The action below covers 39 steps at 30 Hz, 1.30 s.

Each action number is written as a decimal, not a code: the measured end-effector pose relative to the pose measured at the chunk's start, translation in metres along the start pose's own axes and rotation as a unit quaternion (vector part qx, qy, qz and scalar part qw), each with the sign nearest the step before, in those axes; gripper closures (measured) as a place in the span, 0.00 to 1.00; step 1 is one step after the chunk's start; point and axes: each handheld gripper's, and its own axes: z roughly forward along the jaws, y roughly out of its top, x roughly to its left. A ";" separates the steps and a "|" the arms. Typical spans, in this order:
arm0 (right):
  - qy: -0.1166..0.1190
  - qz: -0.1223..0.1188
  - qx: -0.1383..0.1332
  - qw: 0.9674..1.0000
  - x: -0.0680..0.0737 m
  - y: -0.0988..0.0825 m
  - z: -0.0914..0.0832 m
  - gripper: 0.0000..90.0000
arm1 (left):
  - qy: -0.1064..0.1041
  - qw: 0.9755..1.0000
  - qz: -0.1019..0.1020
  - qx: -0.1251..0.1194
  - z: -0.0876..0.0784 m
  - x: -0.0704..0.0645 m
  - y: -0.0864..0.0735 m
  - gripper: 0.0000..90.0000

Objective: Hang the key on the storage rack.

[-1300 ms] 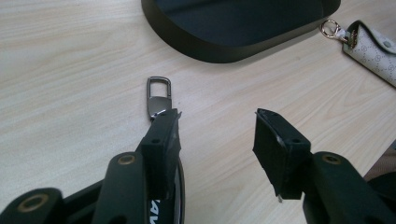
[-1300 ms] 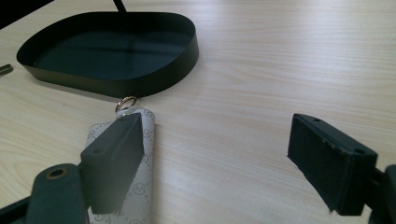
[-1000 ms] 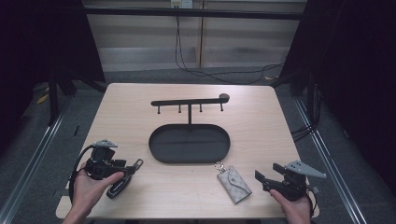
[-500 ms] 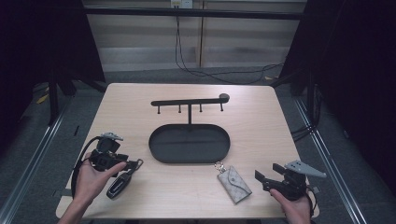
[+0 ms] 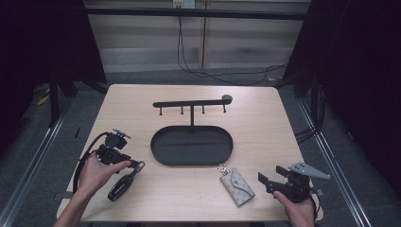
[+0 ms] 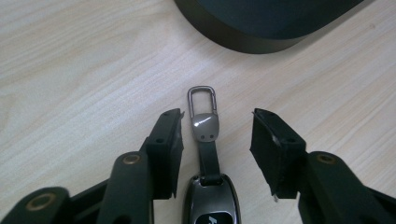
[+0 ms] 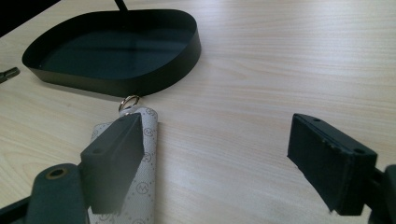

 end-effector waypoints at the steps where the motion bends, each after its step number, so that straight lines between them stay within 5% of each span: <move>1: 0.000 -0.001 0.000 1.000 0.000 0.000 0.000 0.20 | 0.004 1.000 0.000 -0.003 0.001 0.000 0.001 0.63; 14: -0.002 -0.003 0.013 1.000 0.001 0.000 0.003 0.20 | 0.002 0.998 0.016 0.052 0.020 0.002 0.010 0.64; 18: -0.003 -0.004 0.017 1.000 0.001 0.000 0.003 0.20 | 0.016 0.998 0.013 0.060 0.028 0.003 0.011 0.55; 27: -0.002 -0.005 0.023 1.000 0.001 -0.001 0.005 0.20 | 0.025 0.996 0.027 0.078 0.040 -0.001 0.012 0.59; 39: -0.003 -0.007 0.023 1.000 0.001 -0.001 0.005 0.20 | 0.050 0.990 0.049 0.119 0.050 -0.012 0.016 0.66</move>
